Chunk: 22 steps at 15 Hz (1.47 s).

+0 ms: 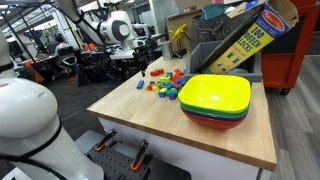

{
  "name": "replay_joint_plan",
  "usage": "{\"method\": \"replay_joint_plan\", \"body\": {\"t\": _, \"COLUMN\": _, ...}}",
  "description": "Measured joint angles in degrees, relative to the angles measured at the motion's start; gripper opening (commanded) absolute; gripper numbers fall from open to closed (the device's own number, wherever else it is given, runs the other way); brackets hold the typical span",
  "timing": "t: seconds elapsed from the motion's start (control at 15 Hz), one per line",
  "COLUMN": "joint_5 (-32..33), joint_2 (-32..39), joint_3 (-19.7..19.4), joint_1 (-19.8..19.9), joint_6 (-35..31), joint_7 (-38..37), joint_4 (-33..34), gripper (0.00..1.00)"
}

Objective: Pick the blue cylinder and blue square blocks at the rear end of the table and place them on the stack pile of blocks

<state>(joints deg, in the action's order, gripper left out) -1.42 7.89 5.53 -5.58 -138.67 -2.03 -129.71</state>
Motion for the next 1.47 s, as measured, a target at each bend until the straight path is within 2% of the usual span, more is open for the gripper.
{"method": "replay_joint_plan", "body": {"t": 0.47, "joint_5": 3.19, "joint_2": 8.41, "joint_3": -0.01, "joint_1": -0.12, "joint_6": 0.0, "joint_7": 3.42, "joint_4": 6.8, "gripper": 1.0}}
{"method": "replay_joint_plan", "body": {"t": 1.0, "joint_5": 3.29, "joint_2": 15.23, "joint_3": 0.17, "joint_1": -0.38, "joint_6": 3.08, "joint_7": 5.99, "joint_4": 13.33, "gripper": 1.0}}
{"method": "replay_joint_plan", "body": {"t": 1.07, "joint_5": 3.29, "joint_2": 15.66, "joint_3": 0.17, "joint_1": -0.33, "joint_6": 3.58, "joint_7": 6.28, "joint_4": 13.69, "gripper": 0.75}}
{"method": "replay_joint_plan", "body": {"t": 1.13, "joint_5": 3.29, "joint_2": 16.01, "joint_3": 0.17, "joint_1": -0.27, "joint_6": 4.19, "joint_7": 6.44, "joint_4": 13.97, "gripper": 0.74}}
{"method": "replay_joint_plan", "body": {"t": 1.47, "joint_5": 2.46, "joint_2": 16.37, "joint_3": 0.18, "joint_1": -0.17, "joint_6": 7.21, "joint_7": 6.46, "joint_4": 15.15, "gripper": 0.36}}
